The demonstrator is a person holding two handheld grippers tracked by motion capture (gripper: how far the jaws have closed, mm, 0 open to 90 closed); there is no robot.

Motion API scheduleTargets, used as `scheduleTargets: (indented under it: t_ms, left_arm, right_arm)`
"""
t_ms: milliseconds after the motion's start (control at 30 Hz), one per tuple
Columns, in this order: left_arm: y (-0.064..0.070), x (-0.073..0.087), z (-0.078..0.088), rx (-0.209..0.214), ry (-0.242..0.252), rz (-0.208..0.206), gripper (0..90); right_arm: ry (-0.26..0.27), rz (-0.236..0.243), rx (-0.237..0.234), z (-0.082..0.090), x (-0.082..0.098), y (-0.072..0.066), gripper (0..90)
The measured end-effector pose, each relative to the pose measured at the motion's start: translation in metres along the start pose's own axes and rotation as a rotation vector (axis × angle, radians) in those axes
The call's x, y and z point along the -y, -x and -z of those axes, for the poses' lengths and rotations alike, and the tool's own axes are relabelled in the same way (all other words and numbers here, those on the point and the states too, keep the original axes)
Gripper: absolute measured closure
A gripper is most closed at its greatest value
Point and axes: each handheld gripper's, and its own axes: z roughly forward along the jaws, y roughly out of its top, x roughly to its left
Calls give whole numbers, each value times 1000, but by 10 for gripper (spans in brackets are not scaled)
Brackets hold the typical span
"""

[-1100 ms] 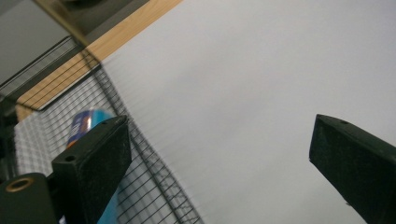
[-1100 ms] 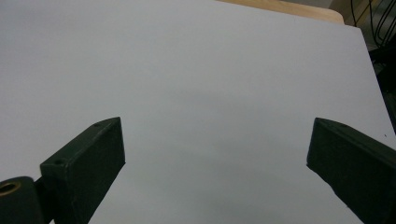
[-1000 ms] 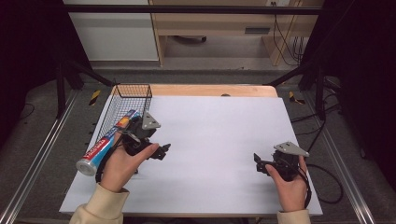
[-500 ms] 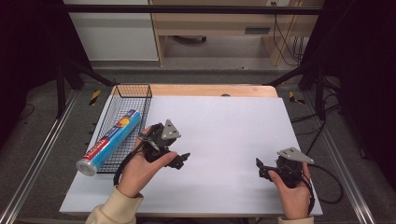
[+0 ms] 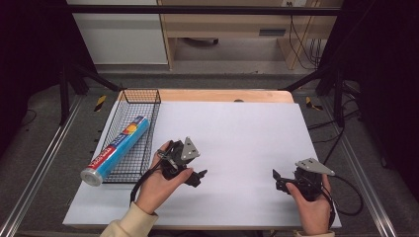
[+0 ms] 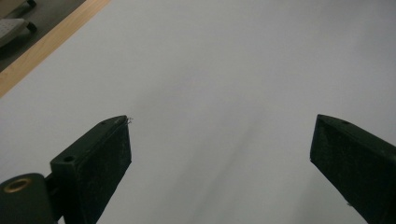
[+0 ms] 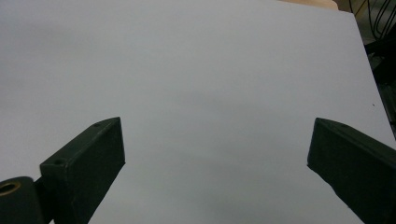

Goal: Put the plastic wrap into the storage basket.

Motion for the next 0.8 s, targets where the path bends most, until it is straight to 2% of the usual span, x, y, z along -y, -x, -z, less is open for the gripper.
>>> scheduleTargets:
  t_ms: [133, 300, 367, 533, 667, 800]
  left_arm:
    - [-1, 16, -14, 25, 49, -4, 53]
    - [-1, 29, -24, 47, 55, 6, 50]
    - [-2, 34, -27, 44, 57, 12, 49]
    - [-10, 53, -36, 67, 64, 45, 48]
    - [-12, 63, -37, 60, 67, 59, 48]
    - [-12, 68, -36, 53, 63, 55, 48]
  right_arm:
    - [-3, 0, -3, 0, 1, 0, 44]
    - [-6, -2, -4, 1, 2, 0, 44]
    - [-7, 0, -2, 1, 2, 0, 44]
    - [-15, -4, -7, 0, 4, 1, 44]
    - [-19, -5, -10, -1, 6, 1, 43]
    - [-30, -11, -23, -2, 8, 1, 40]
